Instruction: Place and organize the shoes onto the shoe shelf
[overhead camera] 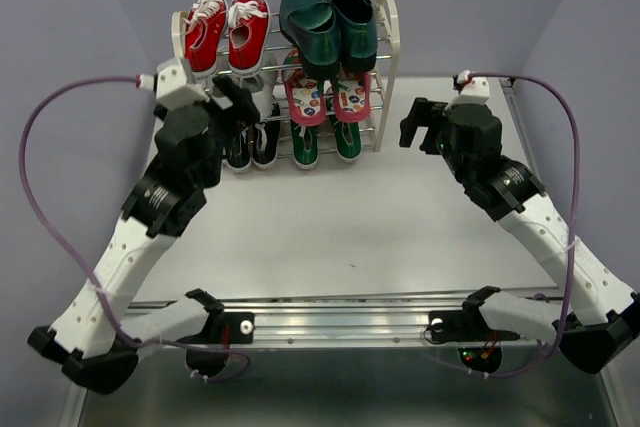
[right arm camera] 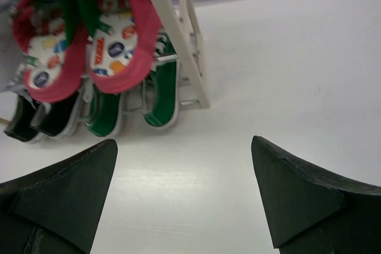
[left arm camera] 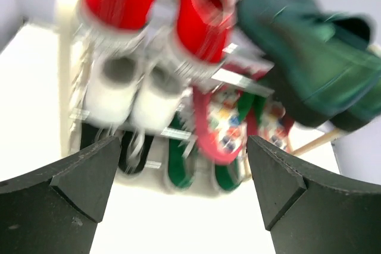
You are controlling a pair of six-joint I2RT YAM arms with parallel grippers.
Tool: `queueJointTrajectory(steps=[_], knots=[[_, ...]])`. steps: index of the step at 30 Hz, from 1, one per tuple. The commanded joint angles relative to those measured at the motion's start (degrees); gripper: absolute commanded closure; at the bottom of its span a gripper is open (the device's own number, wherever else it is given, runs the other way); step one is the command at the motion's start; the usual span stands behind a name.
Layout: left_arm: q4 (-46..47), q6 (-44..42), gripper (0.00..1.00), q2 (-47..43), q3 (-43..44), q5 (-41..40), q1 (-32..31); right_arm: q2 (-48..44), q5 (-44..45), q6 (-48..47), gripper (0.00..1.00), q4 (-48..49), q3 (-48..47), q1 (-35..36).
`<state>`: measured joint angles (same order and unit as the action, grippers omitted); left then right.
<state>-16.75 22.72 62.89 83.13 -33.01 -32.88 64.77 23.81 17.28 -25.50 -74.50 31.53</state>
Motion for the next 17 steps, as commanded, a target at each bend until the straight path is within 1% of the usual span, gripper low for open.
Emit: queueJointTrajectory(steps=[1, 2, 4, 5, 6, 7, 8, 10, 12, 14, 17], knots=[[-3.01, 11.78, 0.01, -12.66, -16.30, -0.91, 0.28, -4.12, 6.84, 8.02, 0.00, 2.20, 8.12, 0.20], [-4.33, 14.26, 0.01, -14.71, -22.77, -1.26, 0.28, -5.35, 7.82, 10.38, 0.00, 2.73, 12.23, 0.20], [-9.58, 19.18, 0.01, -20.23, -27.65, -2.83, 0.36, -6.32, 11.32, 12.59, 0.00, 3.08, 15.86, 0.20], [-11.18, 22.77, 0.01, -21.57, -31.24, -3.37, 0.36, -6.76, 12.82, 14.78, 0.00, 3.17, 17.44, 0.20], [-13.55, 25.42, 0.01, -23.76, -32.93, -4.42, 0.36, -7.20, 15.10, 15.67, 0.00, 3.08, 19.89, 0.20], [-17.92, 28.31, 0.01, -24.83, -34.34, -5.73, 0.36, -7.38, 15.38, 16.29, 0.00, 3.08, 20.88, 0.20], [-19.44, 31.74, 0.01, -25.79, -36.96, -6.01, 0.36, -7.73, 15.21, 16.82, 0.00, 3.00, 21.67, 0.20], [-23.13, 34.48, 0.01, -28.77, -38.92, -7.40, 0.36, -8.69, 12.94, 18.58, 0.00, 3.08, 23.69, 0.20], [-24.29, 37.21, 0.01, -30.54, -39.98, -7.94, 0.36, -9.22, 12.14, 19.37, 0.00, 4.04, 25.01, 0.20], [-22.89, 36.52, 0.01, -32.39, -39.98, -7.86, 0.36, -9.40, 12.22, 19.37, 0.00, 4.58, 25.46, 0.20], [-20.78, 35.82, 0.01, -32.05, -39.89, -7.42, 0.36, -9.05, 11.61, 18.76, 0.00, 5.11, 24.49, 0.20]])
